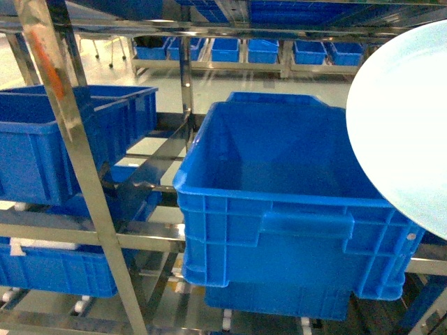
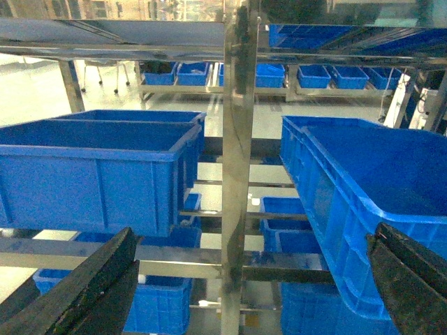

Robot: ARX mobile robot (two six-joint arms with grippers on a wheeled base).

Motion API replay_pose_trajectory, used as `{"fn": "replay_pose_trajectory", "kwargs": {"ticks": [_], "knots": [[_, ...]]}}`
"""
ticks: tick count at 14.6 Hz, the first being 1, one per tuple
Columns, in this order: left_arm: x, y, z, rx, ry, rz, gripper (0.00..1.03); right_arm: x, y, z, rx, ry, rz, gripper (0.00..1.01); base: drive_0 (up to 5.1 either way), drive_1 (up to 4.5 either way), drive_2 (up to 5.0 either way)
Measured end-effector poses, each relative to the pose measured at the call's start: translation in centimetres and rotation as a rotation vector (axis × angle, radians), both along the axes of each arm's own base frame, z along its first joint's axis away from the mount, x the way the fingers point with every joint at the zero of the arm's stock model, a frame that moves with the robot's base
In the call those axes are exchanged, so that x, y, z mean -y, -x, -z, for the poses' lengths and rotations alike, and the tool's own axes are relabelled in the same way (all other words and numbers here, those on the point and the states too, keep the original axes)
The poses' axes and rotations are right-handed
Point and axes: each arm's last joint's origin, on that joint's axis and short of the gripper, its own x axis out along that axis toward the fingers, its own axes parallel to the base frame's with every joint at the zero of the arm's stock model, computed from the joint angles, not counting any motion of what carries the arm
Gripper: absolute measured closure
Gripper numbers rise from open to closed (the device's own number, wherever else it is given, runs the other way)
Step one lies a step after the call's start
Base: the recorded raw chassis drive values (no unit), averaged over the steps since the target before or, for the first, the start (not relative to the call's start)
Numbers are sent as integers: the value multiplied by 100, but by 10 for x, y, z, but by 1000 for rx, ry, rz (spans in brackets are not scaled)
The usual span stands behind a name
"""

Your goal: Place blue tray on left shelf second layer neatly

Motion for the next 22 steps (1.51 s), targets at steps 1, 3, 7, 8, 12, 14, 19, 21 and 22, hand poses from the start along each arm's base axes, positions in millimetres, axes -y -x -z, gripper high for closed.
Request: {"fn": "replay_pose_trajectory", "kwargs": {"ticks": [1,3,7,8,12,14,19,21,22], "knots": [[0,0,0,0,0,0,5,0,0,0,0,0,0,99,-150,261,-560],[0,0,0,0,0,0,5,0,0,0,0,0,0,99,-150,261,-560],[0,0,0,-5,0,0,5,0,-1,2,-8,-1,0,99,-150,261,-560],[0,0,0,-2,0,-1,5,0,-1,2,-6,-1,-2,99,-150,261,-560],[0,0,0,-1,0,-1,5,3,-4,2,18,-67,-32,99,-150,261,-560],[0,0,0,-1,0,-1,5,10,-12,14,-47,-158,12,99,-150,261,-560],[0,0,0,-1,0,-1,5,5,-42,42,-162,-323,74,99,-60,104,-224],[0,0,0,0,0,-1,5,0,-43,46,-179,-318,72,99,0,0,0],[0,0,0,-1,0,-1,5,-2,-43,43,-165,-313,71,99,0,0,0]]}}
